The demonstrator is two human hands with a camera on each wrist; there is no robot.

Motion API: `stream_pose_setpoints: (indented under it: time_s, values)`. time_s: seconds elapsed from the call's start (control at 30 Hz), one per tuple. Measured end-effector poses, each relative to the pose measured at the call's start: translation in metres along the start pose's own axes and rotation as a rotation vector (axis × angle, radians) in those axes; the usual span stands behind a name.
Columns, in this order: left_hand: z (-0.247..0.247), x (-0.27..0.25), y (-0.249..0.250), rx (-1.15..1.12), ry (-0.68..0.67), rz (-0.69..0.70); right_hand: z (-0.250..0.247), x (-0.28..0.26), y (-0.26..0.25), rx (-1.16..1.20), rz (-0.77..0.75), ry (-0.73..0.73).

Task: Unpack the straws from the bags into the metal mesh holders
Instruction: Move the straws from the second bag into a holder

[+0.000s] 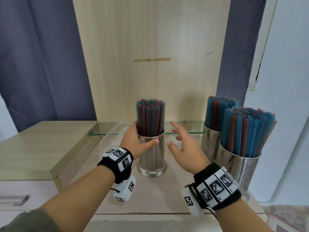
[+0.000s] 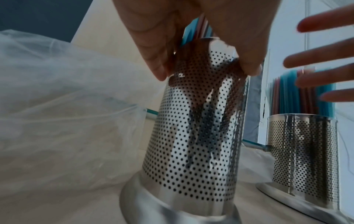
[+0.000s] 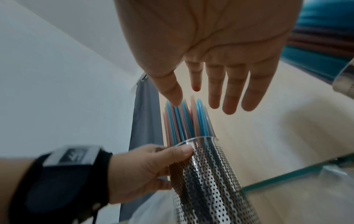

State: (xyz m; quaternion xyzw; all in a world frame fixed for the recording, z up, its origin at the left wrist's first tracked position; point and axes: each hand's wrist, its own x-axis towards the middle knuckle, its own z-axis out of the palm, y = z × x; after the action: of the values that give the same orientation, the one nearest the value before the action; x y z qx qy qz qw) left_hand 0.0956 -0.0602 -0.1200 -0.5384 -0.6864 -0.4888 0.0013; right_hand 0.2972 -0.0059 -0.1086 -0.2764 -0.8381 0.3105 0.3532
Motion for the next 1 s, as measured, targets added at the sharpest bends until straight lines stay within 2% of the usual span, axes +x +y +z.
stream_pose_setpoints:
  time_s: [0.1, 0.23, 0.3, 0.4, 0.67, 0.73, 0.8, 0.87, 0.9, 0.93, 1.0]
  values:
    - [0.002, 0.001, 0.000, 0.003, 0.013, -0.022, -0.009, -0.005, 0.002, -0.079, 0.047, 0.060]
    - [0.000, 0.003, 0.000, 0.019, 0.014, -0.064, 0.004, 0.020, 0.035, -0.436, 0.358, -0.150]
    - [0.000, 0.002, 0.000, 0.029, 0.012, -0.084, 0.013, 0.032, 0.051, -0.578, 0.459, -0.247]
    - [0.000, 0.001, -0.001, 0.023, 0.018, -0.097, 0.020, 0.045, 0.067, -0.662, 0.475, -0.338]
    - [0.001, -0.001, -0.012, -0.062, 0.036, -0.100, 0.028, 0.050, 0.068, -0.611, 0.438, -0.590]
    - [0.001, -0.001, -0.014, -0.070, 0.034, -0.101, 0.028, 0.050, 0.061, -0.543, 0.400, -0.531]
    - [0.000, 0.000, -0.015, -0.064, 0.030, -0.101, 0.024, 0.056, 0.052, -0.533, 0.290, -0.333]
    - [0.000, 0.001, -0.015, -0.057, 0.032, -0.095, 0.018, 0.062, 0.044, -0.651, 0.168, -0.129]
    - [0.000, 0.000, -0.014, -0.058, 0.037, -0.093, 0.017, 0.065, 0.044, -0.714, 0.151, -0.086]
    - [0.000, 0.000, -0.014, -0.061, 0.040, -0.092, 0.018, 0.067, 0.046, -0.749, 0.181, -0.101]
    - [0.000, 0.000, -0.013, -0.067, 0.039, -0.090, 0.023, 0.068, 0.056, -0.683, 0.323, -0.238]
